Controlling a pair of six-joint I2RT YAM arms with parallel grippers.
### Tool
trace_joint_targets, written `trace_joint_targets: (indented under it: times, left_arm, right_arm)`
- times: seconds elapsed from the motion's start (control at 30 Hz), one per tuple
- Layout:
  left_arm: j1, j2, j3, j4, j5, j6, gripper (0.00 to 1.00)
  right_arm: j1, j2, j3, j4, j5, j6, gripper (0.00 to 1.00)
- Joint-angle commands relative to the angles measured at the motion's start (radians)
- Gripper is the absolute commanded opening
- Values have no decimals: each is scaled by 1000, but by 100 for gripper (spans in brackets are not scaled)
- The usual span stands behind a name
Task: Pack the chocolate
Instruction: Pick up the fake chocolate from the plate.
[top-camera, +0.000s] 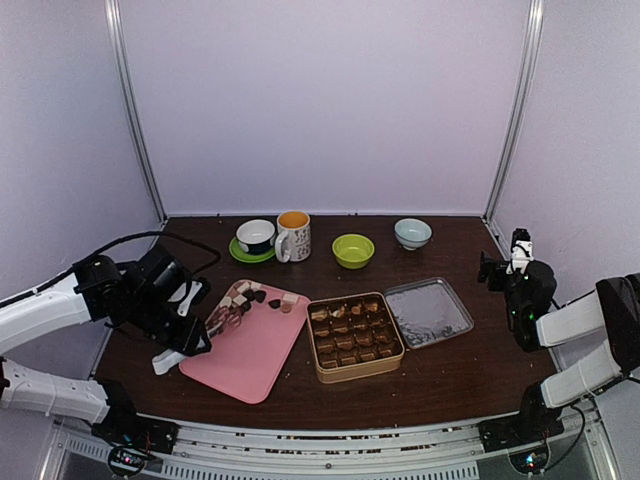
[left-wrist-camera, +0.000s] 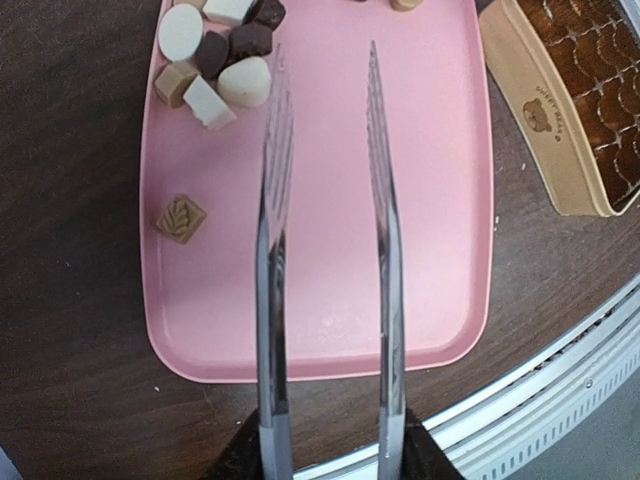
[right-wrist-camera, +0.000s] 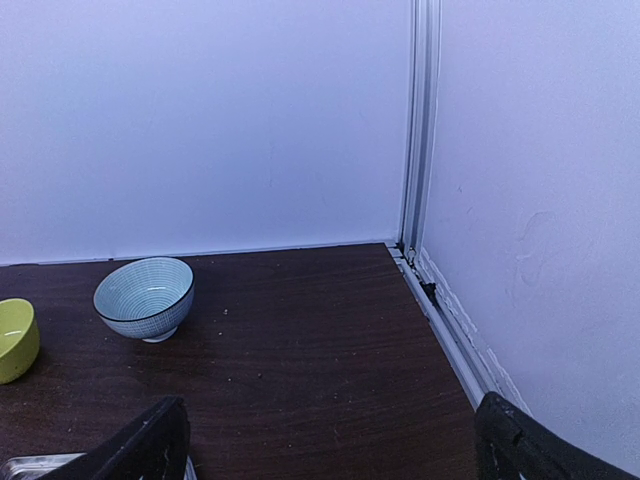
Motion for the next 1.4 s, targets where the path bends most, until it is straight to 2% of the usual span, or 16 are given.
trace_joint_targets:
  times: [0.0,0.3,0.47,0.9,1.37]
  left_arm:
    - [4,40,42,-52,24,-4,40]
    - [5,103,97,-143,11,-14,43]
    - [4,129,105,-189,-70,-48,44]
    - [36,166,94,-204,-148,-33,46]
    - [48,205,55,-136,-160,13,46]
  right_arm:
    - [-6,1,10,22,-1,2,100]
    - [-6,1,9,22,0,2,100]
    - [-6,1,9,22,0,3,100]
    - [-6,1,10,22,0,3,100]
    - [-6,1,10,22,-1,3,100]
